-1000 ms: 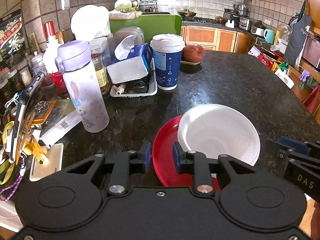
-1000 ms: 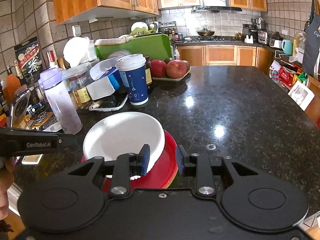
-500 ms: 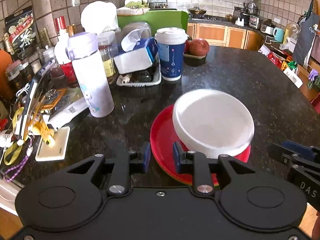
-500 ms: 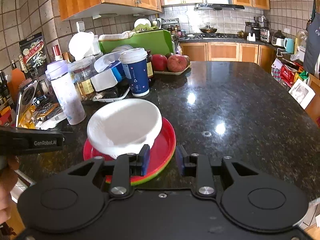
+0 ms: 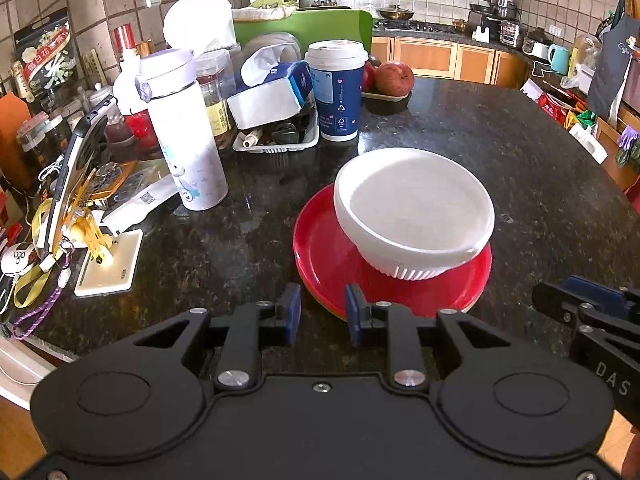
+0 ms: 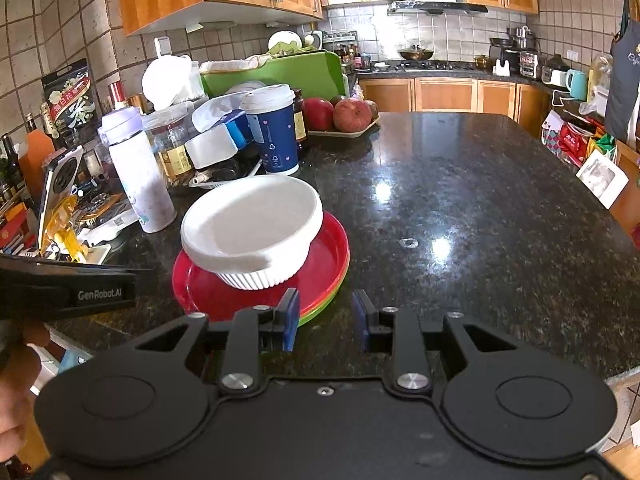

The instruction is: Organize plates and bowls

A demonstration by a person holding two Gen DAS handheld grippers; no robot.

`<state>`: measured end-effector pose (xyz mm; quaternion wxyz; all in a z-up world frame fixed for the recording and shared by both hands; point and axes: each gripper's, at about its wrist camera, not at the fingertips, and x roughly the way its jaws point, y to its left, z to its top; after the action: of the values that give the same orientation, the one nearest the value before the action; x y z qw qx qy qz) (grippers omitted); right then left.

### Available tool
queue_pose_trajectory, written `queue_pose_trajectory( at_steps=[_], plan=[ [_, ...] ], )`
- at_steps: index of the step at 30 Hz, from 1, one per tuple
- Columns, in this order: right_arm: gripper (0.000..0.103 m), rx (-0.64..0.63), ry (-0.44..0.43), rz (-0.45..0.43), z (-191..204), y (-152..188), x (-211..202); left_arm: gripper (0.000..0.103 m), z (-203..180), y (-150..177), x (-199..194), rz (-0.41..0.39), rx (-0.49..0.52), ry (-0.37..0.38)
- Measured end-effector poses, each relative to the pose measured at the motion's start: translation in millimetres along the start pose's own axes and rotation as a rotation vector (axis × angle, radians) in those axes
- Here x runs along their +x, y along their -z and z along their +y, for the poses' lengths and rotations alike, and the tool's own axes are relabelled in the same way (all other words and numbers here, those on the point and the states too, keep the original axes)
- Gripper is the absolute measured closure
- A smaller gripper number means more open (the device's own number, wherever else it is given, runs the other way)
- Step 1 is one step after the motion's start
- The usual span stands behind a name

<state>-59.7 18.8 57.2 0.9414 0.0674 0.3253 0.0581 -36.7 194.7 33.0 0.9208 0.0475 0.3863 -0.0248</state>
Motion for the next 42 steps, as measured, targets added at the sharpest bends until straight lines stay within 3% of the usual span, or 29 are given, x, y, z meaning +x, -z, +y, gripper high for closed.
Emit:
queue_pose_trajectory(
  at_steps=[42],
  plan=[
    [0.073,-0.004,-0.009,-0.001,-6.2,12.1,-7.6,0.068,-22.8,16.4,-7.9,0.002,0.012,0.002]
  ],
)
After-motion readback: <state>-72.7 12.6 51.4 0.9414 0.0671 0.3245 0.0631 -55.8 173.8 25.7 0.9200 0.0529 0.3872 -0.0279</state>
